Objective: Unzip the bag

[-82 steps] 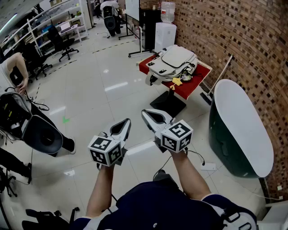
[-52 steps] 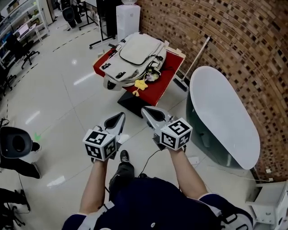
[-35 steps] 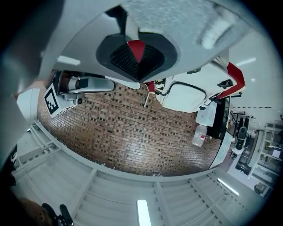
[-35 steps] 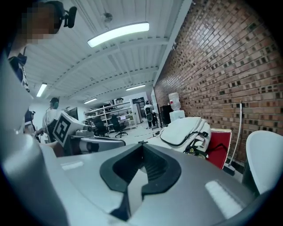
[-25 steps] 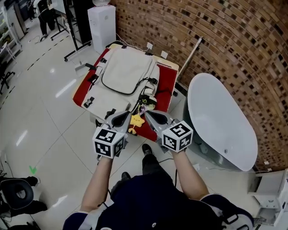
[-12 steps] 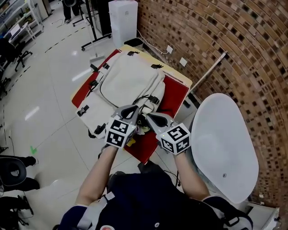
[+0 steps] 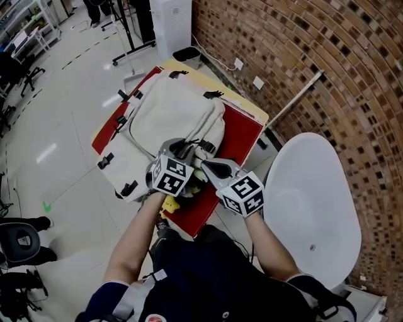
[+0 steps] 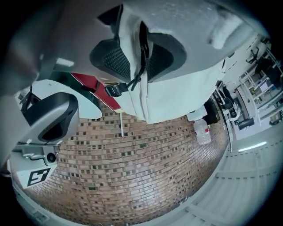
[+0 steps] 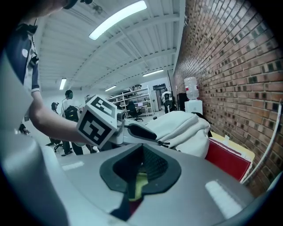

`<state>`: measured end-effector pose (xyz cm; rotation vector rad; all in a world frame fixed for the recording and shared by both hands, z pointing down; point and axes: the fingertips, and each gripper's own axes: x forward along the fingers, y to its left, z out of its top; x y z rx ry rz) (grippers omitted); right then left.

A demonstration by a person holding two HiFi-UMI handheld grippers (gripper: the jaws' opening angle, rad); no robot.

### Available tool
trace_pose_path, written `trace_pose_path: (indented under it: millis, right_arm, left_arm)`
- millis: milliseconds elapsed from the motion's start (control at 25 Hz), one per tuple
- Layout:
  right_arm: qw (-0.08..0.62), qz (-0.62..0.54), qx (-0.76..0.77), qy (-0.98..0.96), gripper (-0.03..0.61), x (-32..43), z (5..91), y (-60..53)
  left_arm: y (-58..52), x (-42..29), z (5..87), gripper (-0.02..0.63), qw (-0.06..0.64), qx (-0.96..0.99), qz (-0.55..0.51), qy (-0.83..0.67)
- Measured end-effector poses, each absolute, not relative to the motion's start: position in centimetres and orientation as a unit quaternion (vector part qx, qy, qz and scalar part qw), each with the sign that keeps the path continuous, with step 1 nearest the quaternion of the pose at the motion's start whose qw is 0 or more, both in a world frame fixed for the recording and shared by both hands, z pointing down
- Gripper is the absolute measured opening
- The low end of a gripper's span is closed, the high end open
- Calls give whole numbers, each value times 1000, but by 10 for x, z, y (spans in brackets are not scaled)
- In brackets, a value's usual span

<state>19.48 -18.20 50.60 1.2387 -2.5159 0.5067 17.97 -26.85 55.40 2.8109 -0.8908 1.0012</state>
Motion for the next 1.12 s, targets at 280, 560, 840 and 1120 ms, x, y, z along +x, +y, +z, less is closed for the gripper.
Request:
trace_pose_path:
  millis: [280,560,840,1120]
  right_arm:
    - [139,189,438,-868,5,207,515,-187]
    - [130,192,454,-860,5,221,510,-190]
    - [130,179,454,-863,5,217,501,-193]
    - [164,148,424,-878,5,191,509,-212]
  left_arm:
    - [-269,189,574,123,-8,904,358,-235]
    - [-264,195,582,41,-1,906,356,-229]
    - [-252,175,560,37,11,910,330,-251]
    - [-242,139,549,37,57,907,297,-294]
